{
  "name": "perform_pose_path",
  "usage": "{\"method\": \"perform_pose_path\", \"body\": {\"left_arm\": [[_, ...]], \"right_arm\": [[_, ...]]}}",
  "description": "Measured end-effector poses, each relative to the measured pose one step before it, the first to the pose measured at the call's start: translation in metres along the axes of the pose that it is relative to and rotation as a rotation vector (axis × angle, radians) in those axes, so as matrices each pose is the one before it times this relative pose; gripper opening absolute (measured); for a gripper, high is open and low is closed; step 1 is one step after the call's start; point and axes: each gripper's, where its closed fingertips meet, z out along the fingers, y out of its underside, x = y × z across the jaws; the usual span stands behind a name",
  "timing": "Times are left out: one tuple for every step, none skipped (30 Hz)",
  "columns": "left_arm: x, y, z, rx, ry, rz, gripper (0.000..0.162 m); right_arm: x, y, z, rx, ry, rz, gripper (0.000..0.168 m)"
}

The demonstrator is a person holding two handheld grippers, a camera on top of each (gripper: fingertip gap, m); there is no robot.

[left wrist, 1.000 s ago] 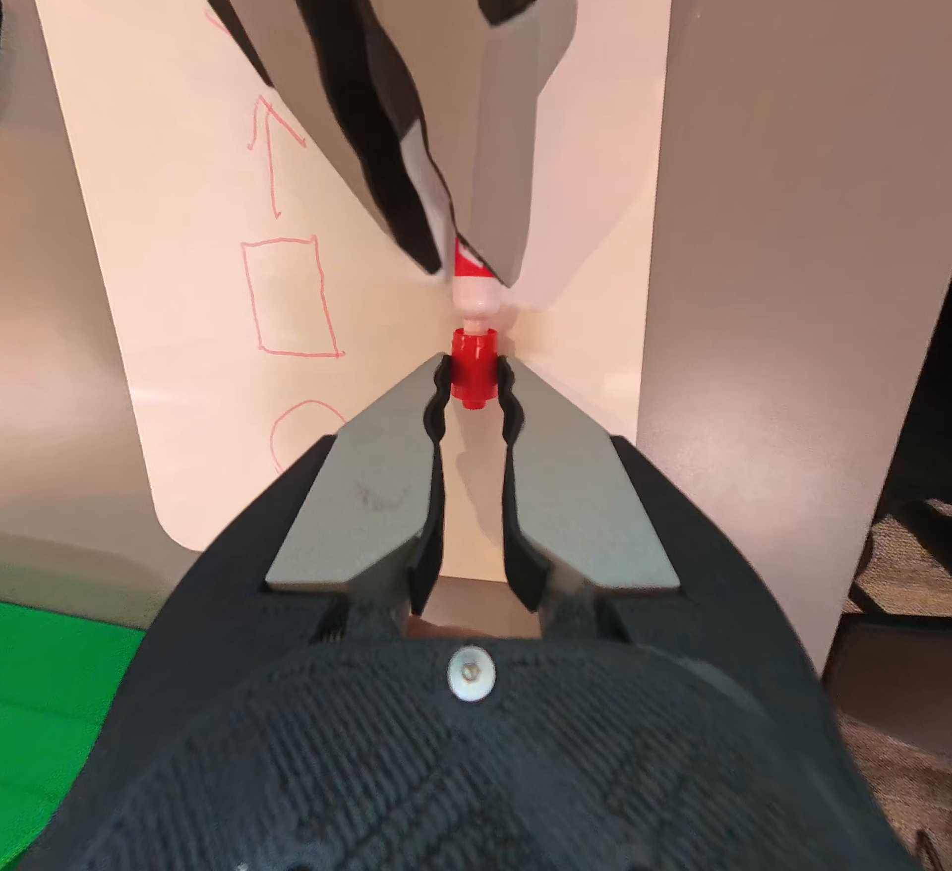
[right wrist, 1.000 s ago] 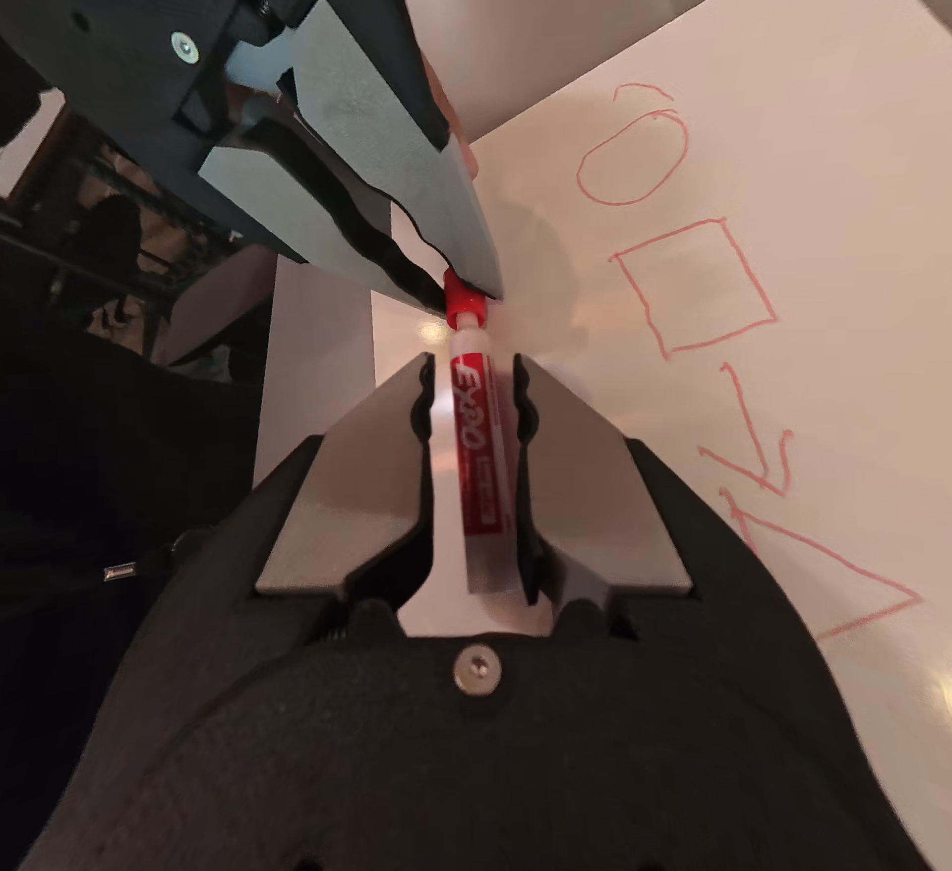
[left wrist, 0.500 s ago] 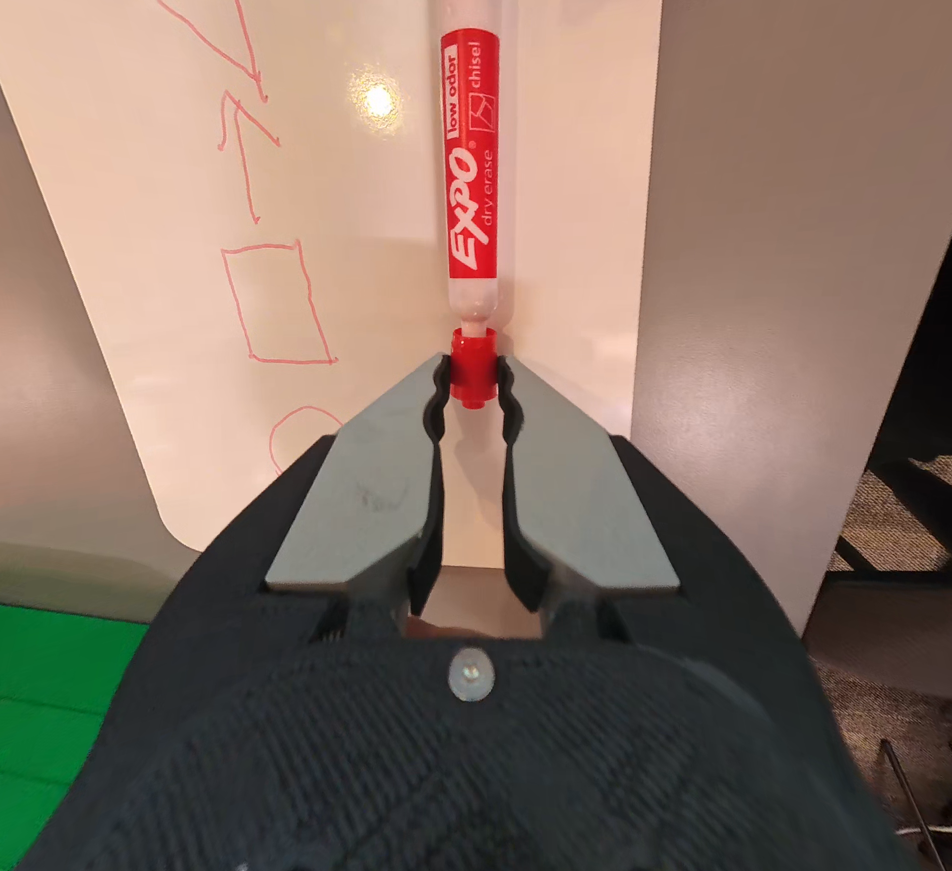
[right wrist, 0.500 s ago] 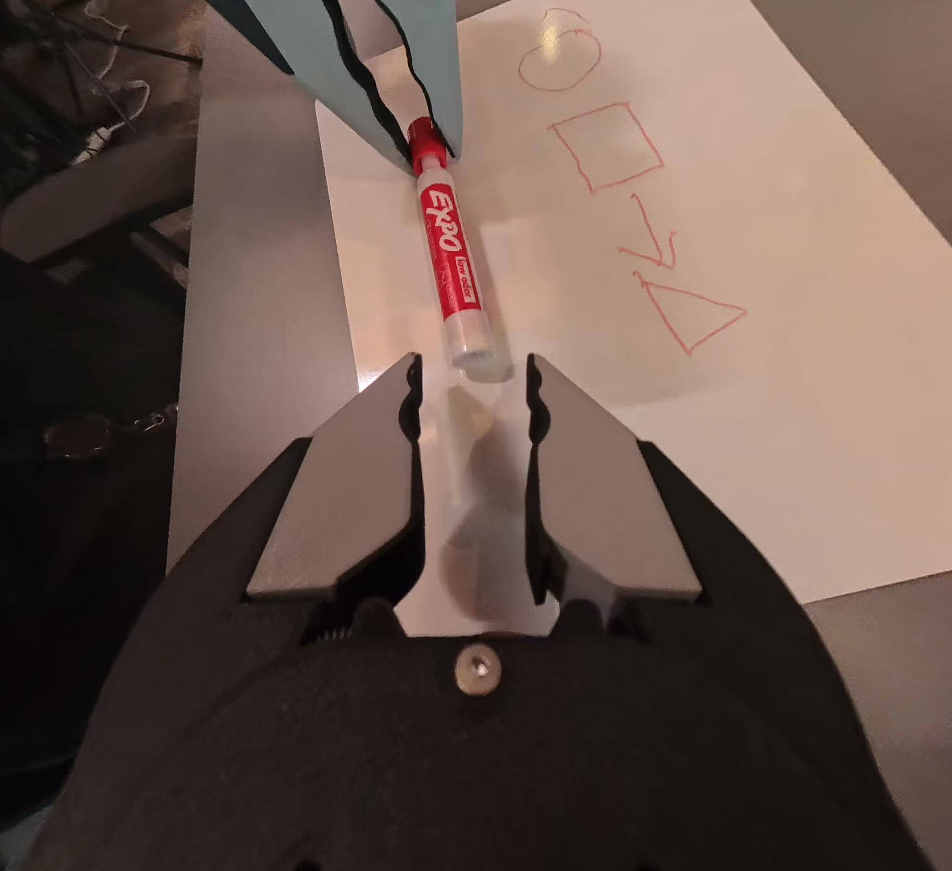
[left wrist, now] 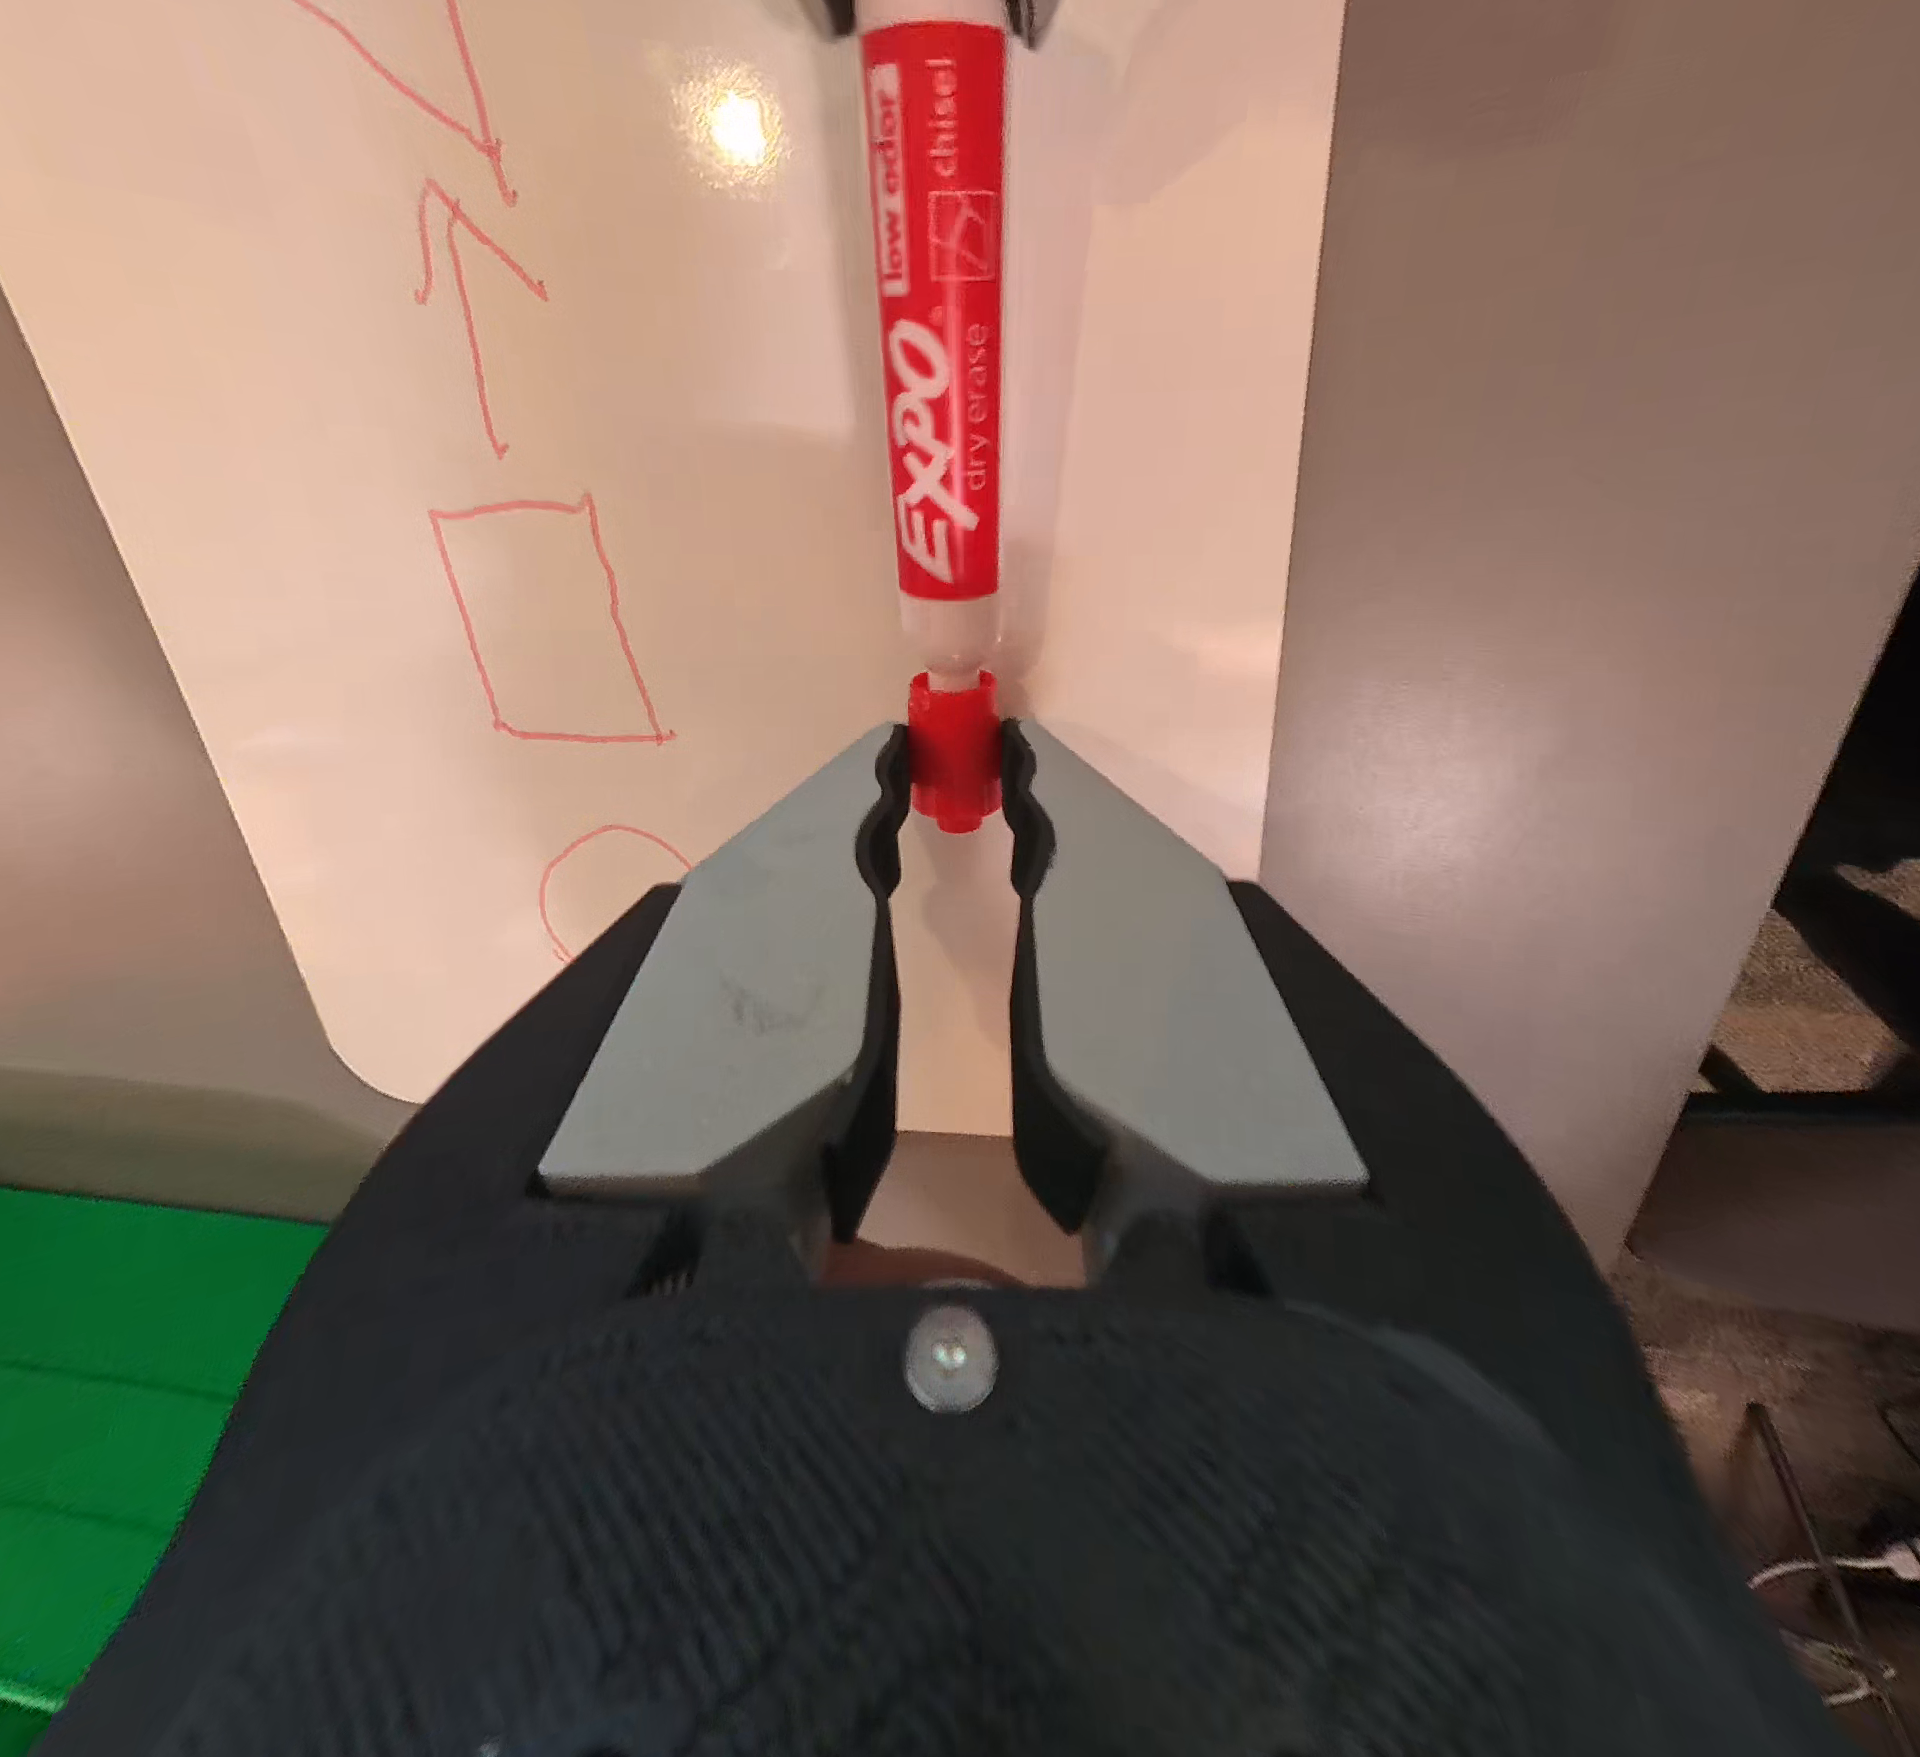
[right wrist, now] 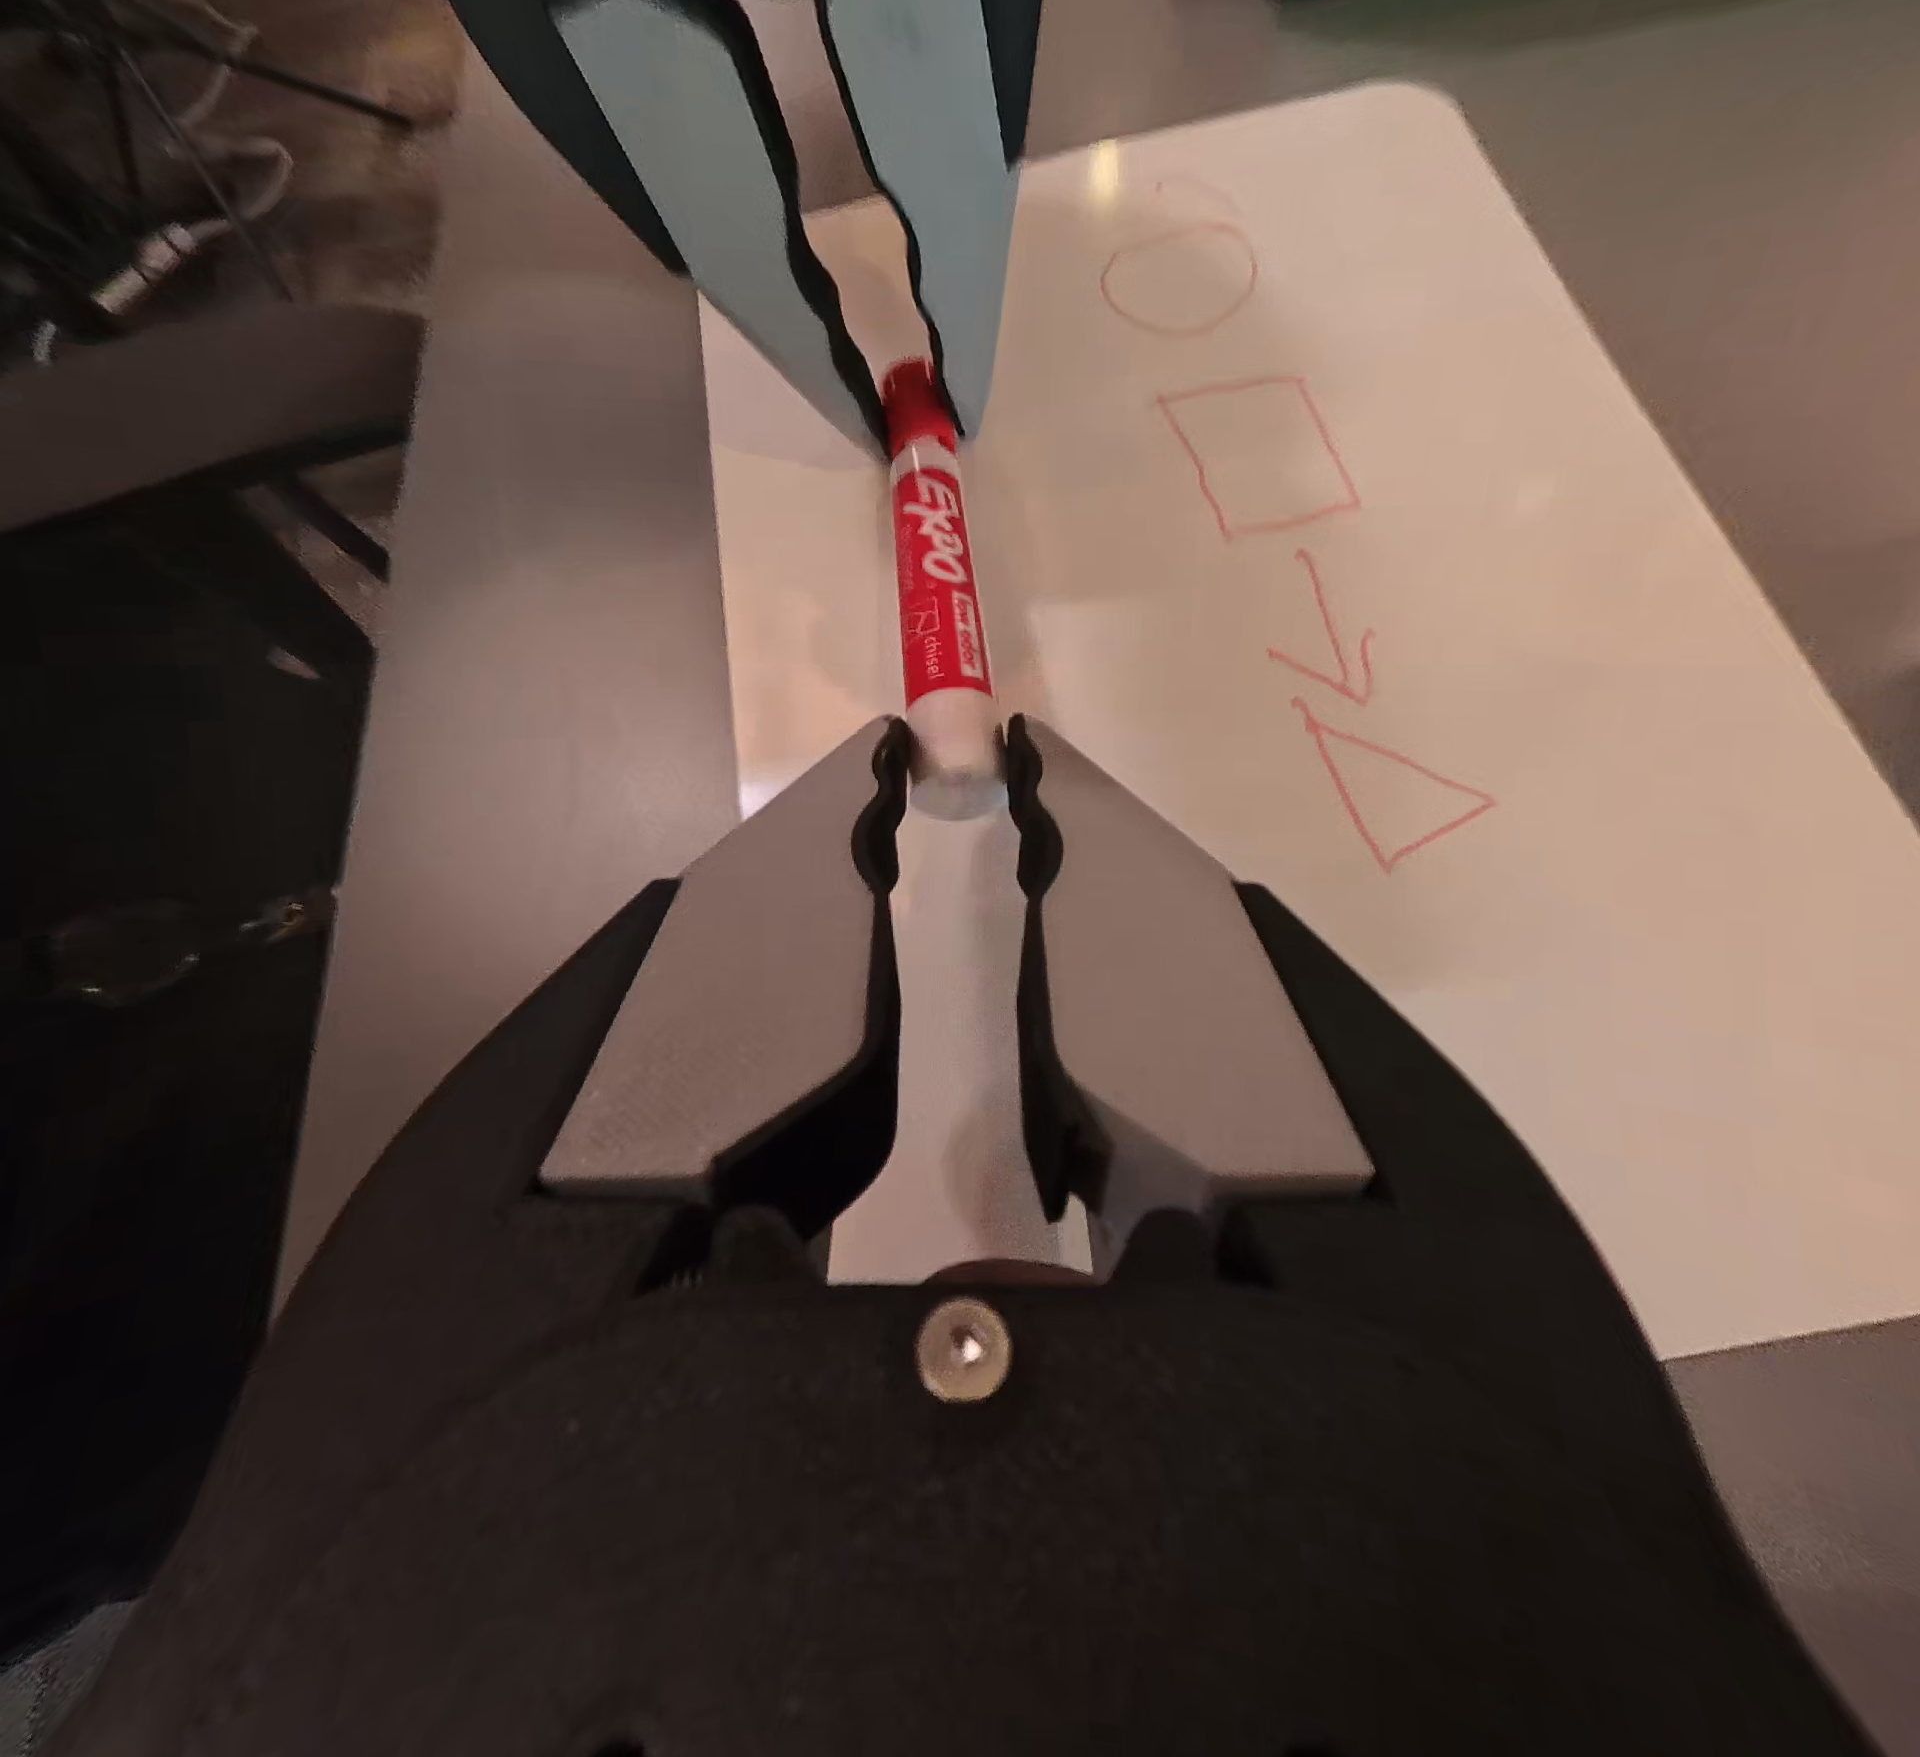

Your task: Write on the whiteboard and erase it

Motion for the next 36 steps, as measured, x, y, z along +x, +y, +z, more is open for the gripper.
{"method": "perform_pose_path", "body": {"left_arm": [[0.00005, -0.00109, 0.00023, -0.0055, -0.0012, 0.0126, 0.015], [0.00001, -0.00101, 0.00014, -0.0058, -0.0036, 0.0130, 0.014], [-0.00014, -0.00049, 0.00010, -0.0049, -0.0038, 0.0108, 0.014], [-0.00013, -0.00030, 0.00005, -0.0008, -0.0023, 0.0042, 0.014], [0.00003, 0.00022, 0.00002, 0.0024, 0.0004, -0.0040, 0.014], [0.00008, 0.00035, -0.00001, 0.0059, 0.0023, -0.0049, 0.014], [0.00006, 0.00003, 0.00010, 0.0054, 0.0027, -0.0016, 0.013], [0.00008, 0.00005, 0.00003, 0.0002, 0.0028, 0.0017, 0.014], [0.00003, -0.00017, 0.00010, -0.0026, 0.0022, 0.0053, 0.013], [0.00002, -0.00033, 0.00010, -0.0013, 0.0021, 0.0037, 0.013], [-0.00002, -0.00023, 0.00008, 0.0032, 0.0036, -0.0038, 0.013], [0.00006, 0.00000, -0.00002, 0.0073, 0.0045, -0.0107, 0.013], [-0.00010, 0.00011, -0.00005, 0.0080, 0.0025, -0.0096, 0.013], [-0.00002, 0.00025, -0.00011, 0.0056, -0.0010, -0.0033, 0.013], [-0.00017, 0.00054, -0.00010, 0.0000, -0.0043, 0.0048, 0.013], [-0.00017, 0.00041, -0.00003, -0.0009, -0.0044, 0.0064, 0.013], [0.00009, 0.00014, -0.00006, 0.0037, 0.0009, -0.0018, 0.013], [-0.00001, 0.00002, 0.00000, 0.0082, 0.0061, -0.0087, 0.013], [-0.00002, 0.00012, 0.00003, 0.0091, 0.0080, -0.0095, 0.013], [0.00000, -0.00009, -0.00004, 0.0061, 0.0048, -0.0058, 0.013], [0.00000, -0.00001, 0.00000, 0.0011, -0.0017, 0.0022, 0.013], [0.00007, -0.00016, -0.00008, -0.0036, -0.0062, 0.0106, 0.013], [0.00000, -0.00007, -0.00010, -0.0041, -0.0053, 0.0088, 0.013], [0.00000, 0.00015, -0.00003, -0.0021, -0.0005, 0.0012, 0.013], [0.00000, -0.00003, -0.00009, 0.0020, 0.0014, -0.0005, 0.013], [-0.00007, -0.00007, -0.00001, 0.0042, 0.0003, 0.0000, 0.013], [0.00003, -0.00014, 0.00000, 0.0045, -0.0005, -0.0017, 0.013], [-0.00001, -0.00012, -0.00003, 0.0053, 0.0009, -0.0036, 0.013], [-0.00013, 0.00011, -0.00008, 0.0063, 0.0037, -0.0064, 0.013], [-0.00012, 0.00033, 0.00001, 0.0092, 0.0053, -0.0105, 0.014], [-0.00021, 0.00033, -0.00009, 0.0129, 0.0049, -0.0134, 0.014], [-0.00028, 0.00043, -0.00021, 0.0132, 0.0012, -0.0114, 0.014], [-0.00065, 0.00062, -0.00027, 0.0109, -0.0066, -0.0041, 0.014], [-0.00054, 0.00040, -0.00028, 0.0119, -0.0094, -0.0012, 0.014], [-0.00037, 0.00026, -0.00016, 0.0099, -0.0064, -0.0046, 0.014], [-0.00096, 0.00081, -0.00031, 0.0049, -0.0067, -0.0053, 0.014]], "right_arm": [[-0.00211, -0.00280, -0.00253, 0.0056, -0.0144, -0.0080, 0.014], [0.00142, 0.00556, 0.00200, -0.0509, 0.0073, -0.0110, 0.015], [0.00377, 0.00751, 0.00484, -0.0555, 0.0257, -0.0126, 0.015], [0.00123, 0.00843, 0.00760, -0.0494, 0.0093, -0.0087, 0.015], [-0.00056, -0.00261, 0.00175, 0.0277, -0.0082, 0.0081, 0.014], [0.00098, -0.00068, -0.00001, 0.0138, -0.0075, 0.0144, 0.014], [0.00023, -0.00031, 0.00030, 0.0118, -0.0067, 0.0072, 0.014], [-0.00016, -0.00034, 0.00012, 0.0046, -0.0018, -0.0017, 0.014], [-0.00111, -0.00035, 0.00024, -0.0006, -0.0009, -0.0094, 0.013], [-0.00188, -0.00054, 0.00039, 0.0039, -0.0032, -0.0076, 0.013], [-0.00290, -0.00050, 0.00069, 0.0113, -0.0136, 0.0031, 0.013], [-0.00330, -0.00021, 0.00035, 0.0070, -0.0184, 0.0072, 0.013], [0.00009, -0.00062, 0.00023, 0.0008, 0.0111, -0.0084, 0.013], [0.00135, -0.00057, 0.00039, 0.0006, 0.0134, -0.0016, 0.013], [0.00197, -0.00314, -0.00089, 0.0179, 0.0090, 0.0097, 0.014], [0.00113, -0.00517, -0.00199, 0.0296, -0.0012, 0.0075, 0.013], [0.00062, -0.00281, -0.00102, 0.0116, -0.0079, 0.0074, 0.013], [0.00121, -0.00337, -0.00027, 0.0116, 0.0017, 0.0026, 0.013], [-0.00113, -0.00131, 0.00052, -0.0048, -0.0062, -0.0089, 0.013], [-0.00070, 0.00110, 0.00165, -0.0136, -0.0018, -0.0050, 0.013], [0.00010, 0.00489, 0.00389, -0.0283, 0.0049, -0.0032, 0.012], [-0.00137, 0.00230, 0.00351, -0.0190, 0.0019, -0.0107, 0.011], [0.00075, 0.00007, 0.00080, -0.0108, 0.0159, -0.0139, 0.012], [0.00048, -0.00051, 0.00115, 0.0016, 0.0071, -0.0026, 0.013], [-0.00064, -0.00019, 0.00044, -0.0005, -0.0043, -0.0002, 0.013], [0.00008, -0.00019, 0.00024, 0.0015, 0.0010, 0.0003, 0.013], [-0.00022, -0.00056, 0.00016, 0.0022, -0.0011, -0.0005, 0.013], [-0.00023, -0.00364, -0.00098, 0.0210, -0.0055, 0.0074, 0.013], [-0.00091, -0.00692, -0.00242, 0.0411, -0.0132, 0.0174, 0.013], [-0.00169, -0.00791, -0.00202, 0.0438, -0.0220, 0.0263, 0.013], [0.00098, -0.00156, -0.00013, 0.0010, -0.0065, 0.0131, 0.013], [0.00179, 0.00295, 0.00164, -0.0206, 0.0069, 0.0005, 0.014], [0.00051, 0.00088, 0.00160, 0.0032, 0.0097, -0.0049, 0.014], [0.00000, 0.00286, 0.00175, -0.0193, 0.0032, -0.0056, 0.014], [0.00097, -0.00035, 0.00113, -0.0031, 0.0092, -0.0022, 0.013], [0.00060, -0.00206, 0.00075, 0.0090, 0.0068, 0.0012, 0.014]]}}
